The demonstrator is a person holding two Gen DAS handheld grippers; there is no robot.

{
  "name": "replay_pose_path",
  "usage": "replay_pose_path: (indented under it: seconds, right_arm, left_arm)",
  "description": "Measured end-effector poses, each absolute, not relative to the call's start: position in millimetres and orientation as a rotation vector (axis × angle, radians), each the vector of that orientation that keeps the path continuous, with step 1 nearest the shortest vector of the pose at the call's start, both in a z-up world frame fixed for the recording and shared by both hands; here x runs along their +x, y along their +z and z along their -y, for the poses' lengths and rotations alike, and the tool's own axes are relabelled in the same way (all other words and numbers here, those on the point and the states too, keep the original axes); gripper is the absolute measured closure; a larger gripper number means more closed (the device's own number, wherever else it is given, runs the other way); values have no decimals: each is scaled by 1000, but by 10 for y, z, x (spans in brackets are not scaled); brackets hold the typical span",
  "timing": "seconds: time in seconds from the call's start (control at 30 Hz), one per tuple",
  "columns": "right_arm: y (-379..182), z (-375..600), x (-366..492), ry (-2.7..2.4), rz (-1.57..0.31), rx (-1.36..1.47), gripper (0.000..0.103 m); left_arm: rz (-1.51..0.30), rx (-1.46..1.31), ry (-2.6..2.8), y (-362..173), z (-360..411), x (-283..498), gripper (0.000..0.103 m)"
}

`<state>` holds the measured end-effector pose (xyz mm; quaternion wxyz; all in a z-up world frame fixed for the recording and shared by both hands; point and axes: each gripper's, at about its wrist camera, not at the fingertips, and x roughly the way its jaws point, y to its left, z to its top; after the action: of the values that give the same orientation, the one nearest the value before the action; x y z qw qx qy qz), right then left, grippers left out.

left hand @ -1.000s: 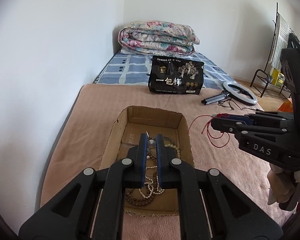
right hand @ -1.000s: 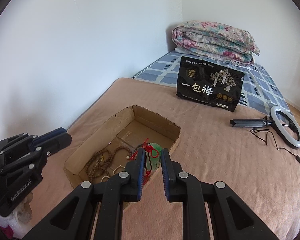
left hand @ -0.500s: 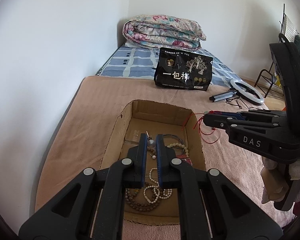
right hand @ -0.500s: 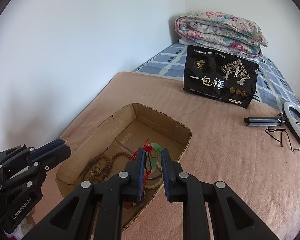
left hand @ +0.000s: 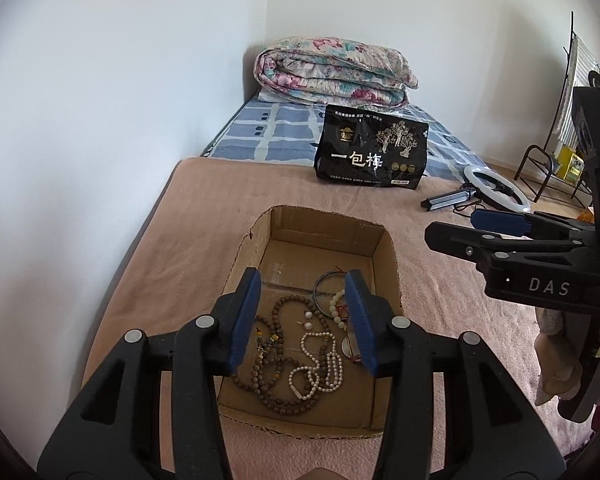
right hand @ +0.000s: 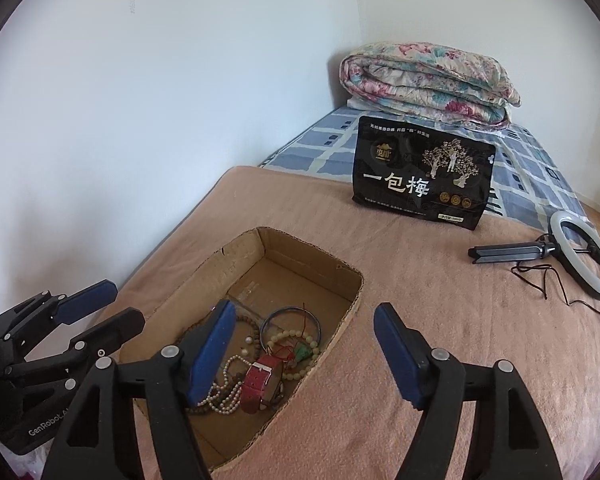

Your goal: Organize jewelry

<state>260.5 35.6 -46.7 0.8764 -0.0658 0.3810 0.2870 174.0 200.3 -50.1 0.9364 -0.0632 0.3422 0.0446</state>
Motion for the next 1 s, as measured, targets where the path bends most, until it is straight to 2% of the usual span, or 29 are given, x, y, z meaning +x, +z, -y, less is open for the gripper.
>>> replay_pose_path:
  seconds: [0.43, 0.67, 0.8, 0.9, 1.0]
  right_arm:
    - [-165, 28, 2275, 580, -742, -131, 19]
    - [32, 306, 2004, 567, -702, -144, 13]
    - [166, 539, 1839, 542, -662, -145, 3]
    - [229, 690, 1742, 529, -643, -146, 0]
    - [246, 820, 1652, 520, -637, -141, 0]
  left_arm:
    - [-655, -105, 90, -150, -1730, 1464, 58]
    - [-632, -100, 84, 48, -1526, 1260, 58]
    - [-616, -96, 83, 154, -1385, 1109, 45]
    - [-609, -92, 95, 210, -1294, 1002, 41]
    - [-599, -99, 108, 264, -1213, 887, 29]
